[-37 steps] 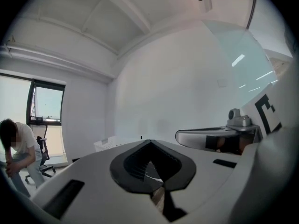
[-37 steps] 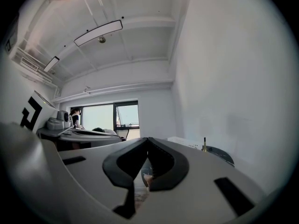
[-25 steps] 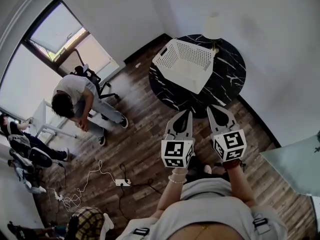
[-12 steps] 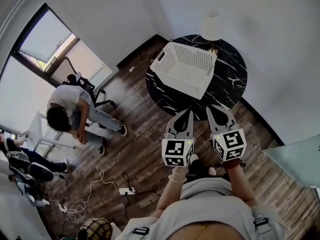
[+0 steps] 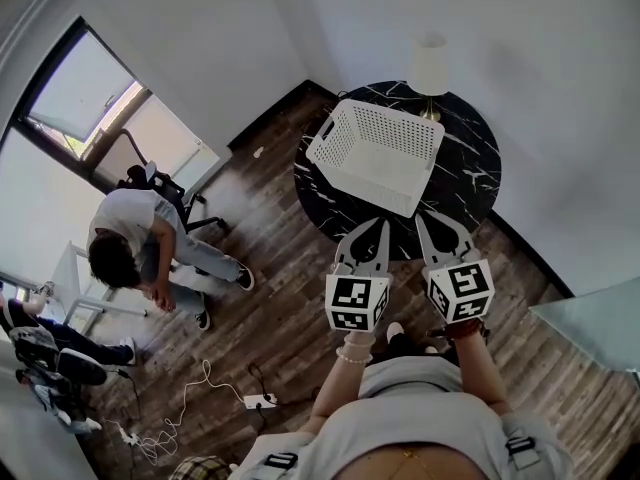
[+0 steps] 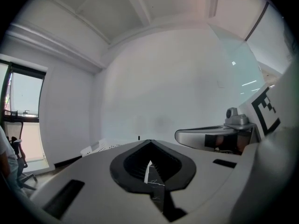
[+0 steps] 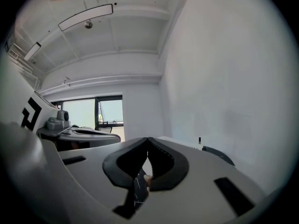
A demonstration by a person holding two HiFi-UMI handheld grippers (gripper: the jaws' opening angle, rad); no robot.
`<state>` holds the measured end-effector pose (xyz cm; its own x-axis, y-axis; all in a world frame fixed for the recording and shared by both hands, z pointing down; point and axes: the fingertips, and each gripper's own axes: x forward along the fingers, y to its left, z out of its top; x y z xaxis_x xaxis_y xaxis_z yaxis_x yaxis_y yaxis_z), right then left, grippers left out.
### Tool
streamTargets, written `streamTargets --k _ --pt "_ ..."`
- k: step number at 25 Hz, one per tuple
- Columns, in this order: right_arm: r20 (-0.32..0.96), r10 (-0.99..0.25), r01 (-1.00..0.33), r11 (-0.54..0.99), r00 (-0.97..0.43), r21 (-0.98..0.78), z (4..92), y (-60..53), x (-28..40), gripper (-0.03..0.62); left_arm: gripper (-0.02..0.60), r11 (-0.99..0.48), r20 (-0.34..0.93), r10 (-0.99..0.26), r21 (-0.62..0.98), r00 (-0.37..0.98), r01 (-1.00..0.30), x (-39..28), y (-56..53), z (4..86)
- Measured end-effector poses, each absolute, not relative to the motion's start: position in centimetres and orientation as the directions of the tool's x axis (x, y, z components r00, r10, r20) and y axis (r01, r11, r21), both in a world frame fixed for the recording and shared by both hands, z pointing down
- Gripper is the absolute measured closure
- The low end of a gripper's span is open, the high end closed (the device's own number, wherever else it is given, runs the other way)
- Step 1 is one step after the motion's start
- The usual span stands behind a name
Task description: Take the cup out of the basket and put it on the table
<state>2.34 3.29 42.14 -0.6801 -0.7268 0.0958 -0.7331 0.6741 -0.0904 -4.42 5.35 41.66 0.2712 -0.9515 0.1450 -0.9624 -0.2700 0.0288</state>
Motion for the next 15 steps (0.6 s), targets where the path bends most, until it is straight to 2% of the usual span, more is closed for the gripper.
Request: streamTargets --k 15 --pt "0.113 -0.768 -0.777 0.624 -0.63 -0.089 42.8 1.9 -0.3 0.583 0.575 -0.338 0.155 -0.927 0.047 0.341 -0.94 -7.0 3.5 42.4"
